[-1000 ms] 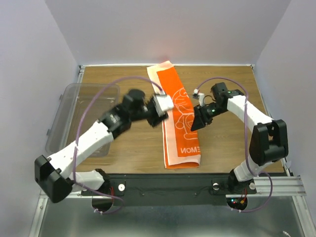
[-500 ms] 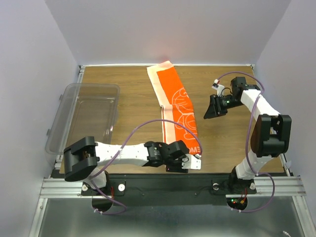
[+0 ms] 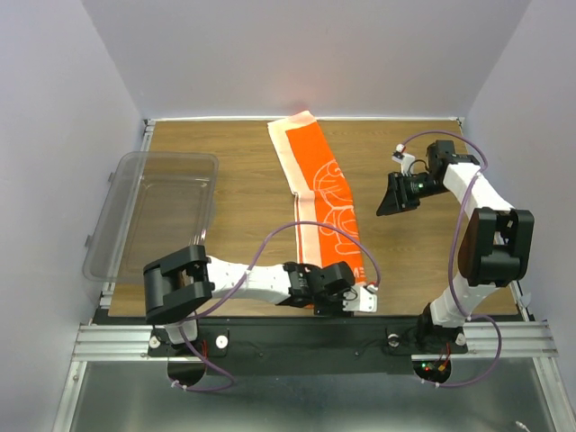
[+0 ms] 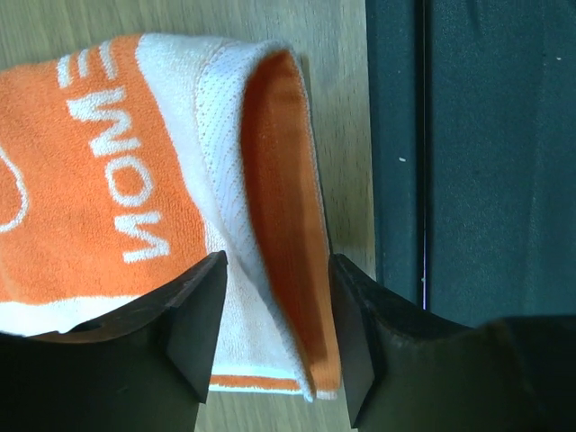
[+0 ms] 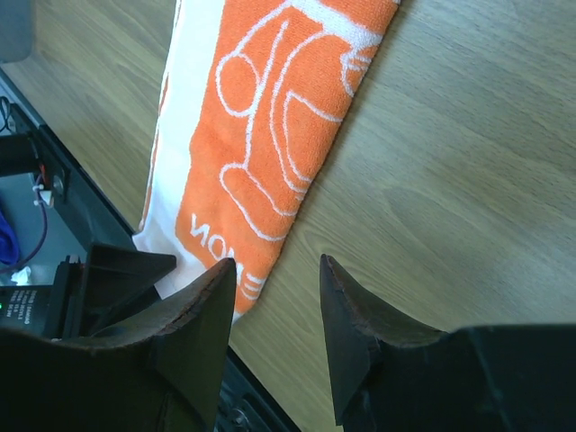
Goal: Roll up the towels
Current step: Fold the towel
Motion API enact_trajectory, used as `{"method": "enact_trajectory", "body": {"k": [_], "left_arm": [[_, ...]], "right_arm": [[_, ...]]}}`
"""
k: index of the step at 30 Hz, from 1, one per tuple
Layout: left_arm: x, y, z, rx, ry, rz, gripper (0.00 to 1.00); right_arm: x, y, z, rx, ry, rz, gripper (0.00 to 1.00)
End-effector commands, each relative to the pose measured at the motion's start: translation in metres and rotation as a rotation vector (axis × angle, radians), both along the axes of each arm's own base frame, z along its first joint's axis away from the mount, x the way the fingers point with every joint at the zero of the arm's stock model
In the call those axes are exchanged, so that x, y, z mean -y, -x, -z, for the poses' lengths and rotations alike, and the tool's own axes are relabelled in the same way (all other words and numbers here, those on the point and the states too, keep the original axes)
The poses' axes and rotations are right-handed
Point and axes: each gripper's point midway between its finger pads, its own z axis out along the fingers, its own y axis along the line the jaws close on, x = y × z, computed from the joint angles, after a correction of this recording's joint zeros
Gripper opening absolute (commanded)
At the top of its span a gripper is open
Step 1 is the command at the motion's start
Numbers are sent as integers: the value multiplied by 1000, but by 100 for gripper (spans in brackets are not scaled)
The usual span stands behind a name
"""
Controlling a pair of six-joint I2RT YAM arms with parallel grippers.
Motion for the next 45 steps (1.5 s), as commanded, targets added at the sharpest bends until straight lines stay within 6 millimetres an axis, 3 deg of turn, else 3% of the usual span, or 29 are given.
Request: {"method": "enact_trajectory", "body": {"k": [1,9,10,14,17,24,25,28,32,35,36,38,39,40,45], "left_arm": [[16,2,1,-1,32,25,58],[7,7,28,-25,-34,44,45],[6,6,29,-29,-38,43,33],[6,13,24,-59,-41,65,8],[11,22,3,-100,-6,82,0],[23,58,-59,-248,86,188,0],[27,59,-75,-258,117,199,0],[29,57,-94,-259,142,212,0],[30,23,-107,-248,152,156,0],[28,-19,-108,-203,161,94,0],[25,-39,-104,-188,157,54,0],[27,-63,-110,-149,172,32,0],[27,-72,-110,-137,174,18,0],[27,-92,-112,-121,182,-15,0],[24,-139,-106,-70,173,-66,0]], "right_arm": [[5,-3,-1,27,11,-3,47],[9,-4,2,28,23,0,47],[9,-5,2,27,22,2,47],[10,-6,1,31,22,2,47],[9,-8,-3,41,18,3,47],[10,-14,-10,64,17,5,47],[11,-15,-10,66,20,7,47],[13,-18,-14,82,21,9,51],[19,-26,-14,91,37,24,67],[23,-32,-16,96,44,35,79],[25,-34,-15,95,45,41,89],[29,-39,-17,98,50,54,92],[30,-40,-15,94,51,56,100],[31,-42,-16,95,51,63,100],[34,-45,-12,87,58,69,100]]}}
